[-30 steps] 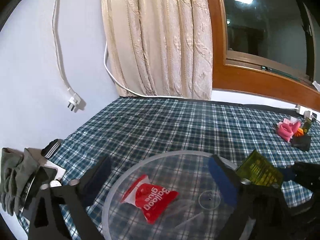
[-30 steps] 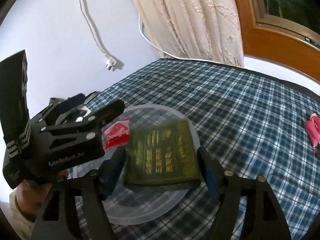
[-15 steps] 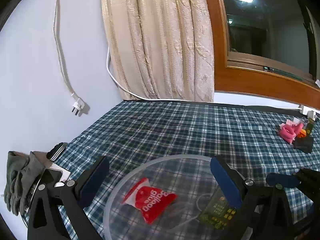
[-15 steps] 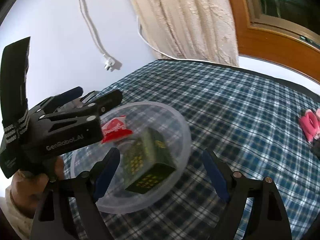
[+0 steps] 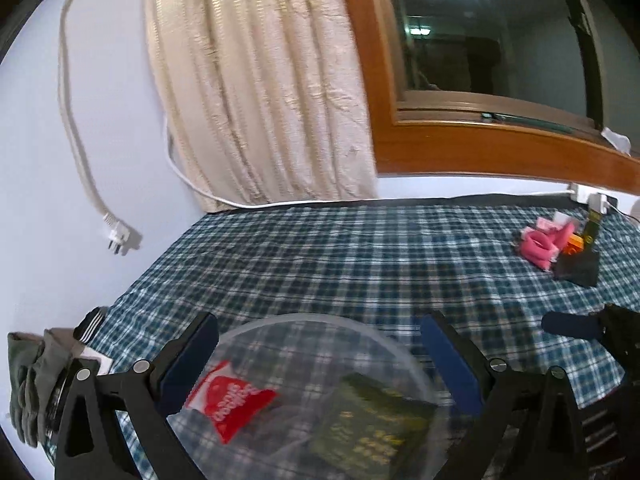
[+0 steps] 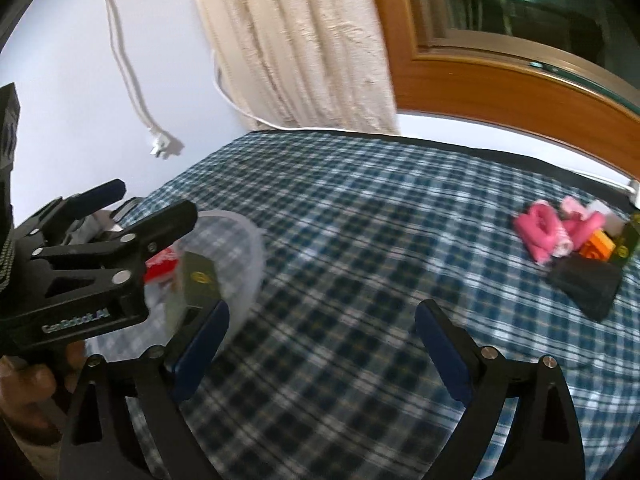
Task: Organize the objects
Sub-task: 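Move both grippers back toward the remaining objects on the bed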
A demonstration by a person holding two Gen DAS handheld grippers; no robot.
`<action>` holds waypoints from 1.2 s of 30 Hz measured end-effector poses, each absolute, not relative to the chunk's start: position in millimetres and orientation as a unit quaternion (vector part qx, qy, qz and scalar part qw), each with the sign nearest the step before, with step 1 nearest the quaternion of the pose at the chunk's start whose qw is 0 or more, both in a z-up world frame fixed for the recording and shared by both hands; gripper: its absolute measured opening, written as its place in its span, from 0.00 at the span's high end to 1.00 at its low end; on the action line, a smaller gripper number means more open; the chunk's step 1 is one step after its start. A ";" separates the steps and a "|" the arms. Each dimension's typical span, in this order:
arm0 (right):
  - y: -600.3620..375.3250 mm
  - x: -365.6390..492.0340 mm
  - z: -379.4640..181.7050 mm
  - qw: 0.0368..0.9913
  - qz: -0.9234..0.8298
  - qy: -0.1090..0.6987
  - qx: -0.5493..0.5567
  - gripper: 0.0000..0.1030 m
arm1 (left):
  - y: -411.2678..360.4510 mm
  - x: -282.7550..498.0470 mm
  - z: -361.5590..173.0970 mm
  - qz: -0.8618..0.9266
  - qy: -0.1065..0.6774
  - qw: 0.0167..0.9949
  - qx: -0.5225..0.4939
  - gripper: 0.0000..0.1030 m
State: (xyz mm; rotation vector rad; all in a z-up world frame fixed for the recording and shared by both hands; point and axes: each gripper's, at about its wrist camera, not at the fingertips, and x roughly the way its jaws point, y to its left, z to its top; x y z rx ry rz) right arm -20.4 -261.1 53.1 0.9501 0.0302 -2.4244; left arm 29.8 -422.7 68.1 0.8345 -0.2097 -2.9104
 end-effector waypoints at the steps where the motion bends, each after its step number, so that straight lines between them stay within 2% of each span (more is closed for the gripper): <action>1: -255.7 -21.0 52.9 0.261 -0.899 0.009 0.352 0.06 | -417.4 29.7 68.6 -0.957 -0.072 0.049 0.275 0.00; 12: -195.6 -25.4 49.6 0.215 -0.911 -0.024 0.352 0.05 | -366.0 29.3 70.8 -0.957 -0.100 0.017 0.273 0.00; 15: -180.0 -28.0 47.7 0.202 -0.913 -0.035 0.352 0.00 | -352.6 28.7 71.6 -0.956 -0.109 0.009 0.272 0.00; 30: -112.8 -40.3 38.0 0.135 -0.924 -0.041 0.356 0.00 | -304.2 21.5 66.9 -0.952 -0.138 -0.017 0.273 0.00; 36: -83.3 -46.2 36.3 0.108 -0.926 -0.070 0.354 0.00 | -288.9 15.9 63.5 -0.949 -0.148 -0.026 0.276 0.00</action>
